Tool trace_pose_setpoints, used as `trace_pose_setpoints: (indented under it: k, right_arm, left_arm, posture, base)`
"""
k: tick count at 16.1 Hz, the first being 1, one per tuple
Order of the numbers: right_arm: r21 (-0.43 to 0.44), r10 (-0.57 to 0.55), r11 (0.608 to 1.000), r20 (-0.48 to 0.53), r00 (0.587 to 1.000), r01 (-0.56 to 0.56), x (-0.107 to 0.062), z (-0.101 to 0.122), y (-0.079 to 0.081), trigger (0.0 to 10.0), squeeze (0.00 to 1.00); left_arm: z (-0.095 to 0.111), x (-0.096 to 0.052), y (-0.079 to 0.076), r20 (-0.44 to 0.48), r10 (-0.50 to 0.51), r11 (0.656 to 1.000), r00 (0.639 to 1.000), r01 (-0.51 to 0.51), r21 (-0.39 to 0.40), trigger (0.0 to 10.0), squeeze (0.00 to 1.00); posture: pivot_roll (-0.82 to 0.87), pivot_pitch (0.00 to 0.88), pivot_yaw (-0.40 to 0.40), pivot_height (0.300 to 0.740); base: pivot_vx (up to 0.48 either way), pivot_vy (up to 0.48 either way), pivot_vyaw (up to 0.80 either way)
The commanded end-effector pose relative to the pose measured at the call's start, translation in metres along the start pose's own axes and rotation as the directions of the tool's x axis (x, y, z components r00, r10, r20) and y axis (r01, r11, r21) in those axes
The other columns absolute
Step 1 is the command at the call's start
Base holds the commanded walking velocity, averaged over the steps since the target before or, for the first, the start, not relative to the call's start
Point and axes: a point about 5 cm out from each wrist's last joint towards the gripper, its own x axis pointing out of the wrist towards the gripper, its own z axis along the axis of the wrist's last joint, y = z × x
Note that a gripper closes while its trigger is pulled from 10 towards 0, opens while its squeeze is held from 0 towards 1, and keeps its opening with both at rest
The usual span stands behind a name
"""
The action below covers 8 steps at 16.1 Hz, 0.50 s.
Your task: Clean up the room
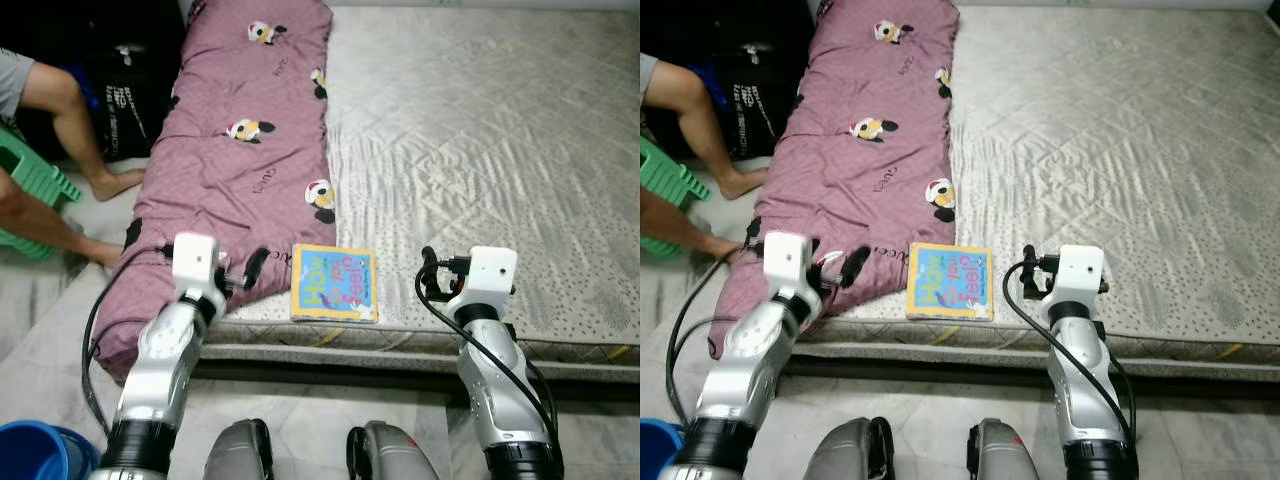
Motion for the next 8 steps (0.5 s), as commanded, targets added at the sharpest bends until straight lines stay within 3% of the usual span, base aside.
trace_pose_setpoints:
  k: [1, 8]
  right_arm:
    - [0.011, 0.001, 1.0, -0.009, 1.0, -0.001, -0.0004, -0.0034, -0.003, 10.0, 0.0]
    - [0.003, 0.043, 0.999, -0.004, 0.999, -0.043, 0.0081, -0.0021, 0.0037, 10.0, 0.0]
  left_arm:
    - [-0.0007, -0.0045, 0.0051, 0.004, 0.022, 1.0, 1.0, -0.022, 0.018, 10.0, 0.0]
    - [0.0053, -0.0053, 0.0073, 0.04, 0.046, 0.999, 0.998, -0.046, 0.014, 10.0, 0.0]
  posture:
    - [-0.07, 0.093, 0.029, 0.7]
    - [-0.06, 0.099, 0.0, 0.639]
  base:
    - [0.0, 0.0, 0.0]
    - [0.0, 0.0, 0.0]
